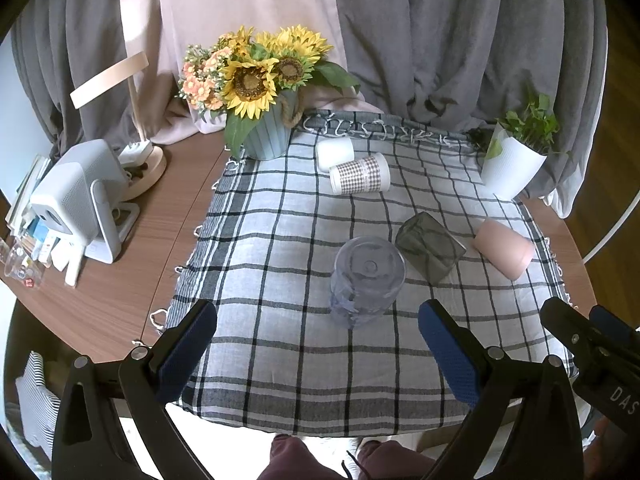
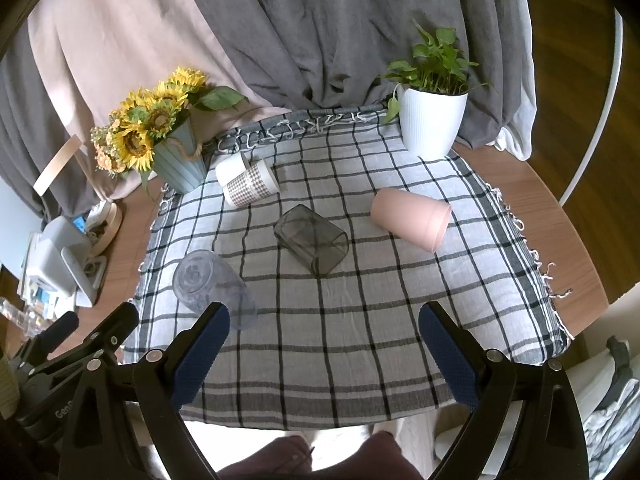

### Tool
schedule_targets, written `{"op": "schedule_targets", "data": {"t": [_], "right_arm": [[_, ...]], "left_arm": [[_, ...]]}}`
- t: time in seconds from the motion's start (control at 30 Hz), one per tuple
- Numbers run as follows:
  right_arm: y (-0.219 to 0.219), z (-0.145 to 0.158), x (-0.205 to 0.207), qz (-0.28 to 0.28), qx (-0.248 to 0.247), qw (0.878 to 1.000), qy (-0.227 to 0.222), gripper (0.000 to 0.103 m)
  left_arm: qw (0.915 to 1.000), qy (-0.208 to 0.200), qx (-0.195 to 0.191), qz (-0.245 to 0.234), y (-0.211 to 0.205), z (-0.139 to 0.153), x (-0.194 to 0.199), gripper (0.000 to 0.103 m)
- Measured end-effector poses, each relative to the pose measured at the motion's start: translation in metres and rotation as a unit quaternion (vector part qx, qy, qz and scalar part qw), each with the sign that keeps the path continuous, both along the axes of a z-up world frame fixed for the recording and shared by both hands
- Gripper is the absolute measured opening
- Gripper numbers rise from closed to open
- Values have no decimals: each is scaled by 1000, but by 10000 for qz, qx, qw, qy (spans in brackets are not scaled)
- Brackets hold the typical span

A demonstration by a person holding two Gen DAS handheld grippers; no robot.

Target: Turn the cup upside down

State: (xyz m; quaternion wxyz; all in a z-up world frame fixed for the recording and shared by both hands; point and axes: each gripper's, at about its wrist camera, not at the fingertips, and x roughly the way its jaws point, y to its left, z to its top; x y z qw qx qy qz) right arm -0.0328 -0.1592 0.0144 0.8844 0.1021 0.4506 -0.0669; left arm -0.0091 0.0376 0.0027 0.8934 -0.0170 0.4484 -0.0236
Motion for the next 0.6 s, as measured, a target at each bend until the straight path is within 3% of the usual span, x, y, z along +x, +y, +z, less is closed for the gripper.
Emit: {"op": "schedule_targets", "data": {"t": [0.6], "right_arm": [[2, -2, 4, -7, -2, 10000, 20, 96]], "left_arm": [[10000, 52, 1, -7, 0, -7, 7, 103]]}}
